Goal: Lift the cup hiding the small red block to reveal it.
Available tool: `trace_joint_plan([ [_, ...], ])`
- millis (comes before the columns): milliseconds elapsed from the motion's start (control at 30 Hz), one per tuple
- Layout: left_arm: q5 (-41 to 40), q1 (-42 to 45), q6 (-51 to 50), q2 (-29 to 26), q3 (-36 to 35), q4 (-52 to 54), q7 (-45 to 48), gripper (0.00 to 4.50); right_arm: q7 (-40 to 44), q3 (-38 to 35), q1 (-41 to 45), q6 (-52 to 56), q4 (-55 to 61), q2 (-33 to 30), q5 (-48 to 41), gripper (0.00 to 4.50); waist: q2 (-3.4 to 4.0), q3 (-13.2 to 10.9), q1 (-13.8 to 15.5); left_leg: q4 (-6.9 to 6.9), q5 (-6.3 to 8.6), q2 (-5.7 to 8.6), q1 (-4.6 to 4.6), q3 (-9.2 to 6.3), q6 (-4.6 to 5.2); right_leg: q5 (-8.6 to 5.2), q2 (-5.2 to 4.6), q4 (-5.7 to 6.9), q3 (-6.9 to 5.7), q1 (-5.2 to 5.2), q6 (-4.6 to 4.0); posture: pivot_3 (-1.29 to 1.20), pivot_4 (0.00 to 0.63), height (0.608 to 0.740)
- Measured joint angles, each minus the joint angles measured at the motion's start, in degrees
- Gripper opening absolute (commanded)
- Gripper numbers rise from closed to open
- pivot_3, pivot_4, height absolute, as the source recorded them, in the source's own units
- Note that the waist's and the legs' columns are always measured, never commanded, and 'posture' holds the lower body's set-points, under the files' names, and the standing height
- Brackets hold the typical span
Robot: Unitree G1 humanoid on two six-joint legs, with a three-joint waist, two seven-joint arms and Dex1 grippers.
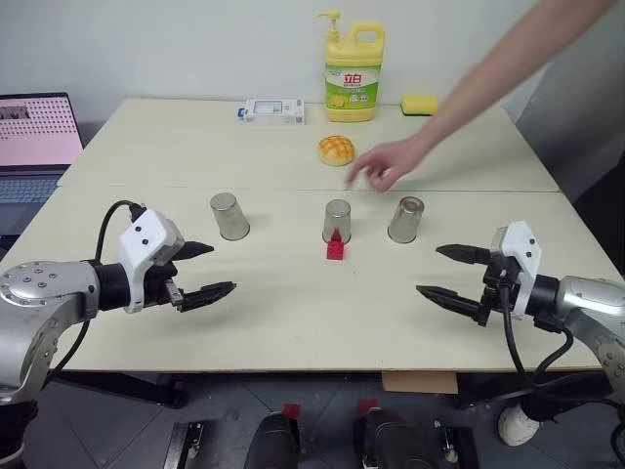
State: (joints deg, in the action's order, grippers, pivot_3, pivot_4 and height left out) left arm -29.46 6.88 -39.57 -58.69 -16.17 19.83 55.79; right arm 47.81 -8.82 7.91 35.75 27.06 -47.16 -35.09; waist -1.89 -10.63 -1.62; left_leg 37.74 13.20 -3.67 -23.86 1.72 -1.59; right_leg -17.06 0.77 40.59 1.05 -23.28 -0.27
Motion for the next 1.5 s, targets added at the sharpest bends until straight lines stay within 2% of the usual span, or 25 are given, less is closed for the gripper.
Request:
trace_joint_plan([
  [1500, 0.2, 2.5, 0.2, 0.0, 1.1, -1.2, 1.1, 4.47, 0.0, -0.7, -0.7, 0.8, 1.5, -0.2, 0.0, 4.50, 0.00, 0.0, 0.0, 0.01, 0.00, 0.01, 0.00, 0.00, 0.00, 0.00, 0.00, 0.01, 0.00, 0.00, 0.00, 0.00, 0.150, 0.740],
])
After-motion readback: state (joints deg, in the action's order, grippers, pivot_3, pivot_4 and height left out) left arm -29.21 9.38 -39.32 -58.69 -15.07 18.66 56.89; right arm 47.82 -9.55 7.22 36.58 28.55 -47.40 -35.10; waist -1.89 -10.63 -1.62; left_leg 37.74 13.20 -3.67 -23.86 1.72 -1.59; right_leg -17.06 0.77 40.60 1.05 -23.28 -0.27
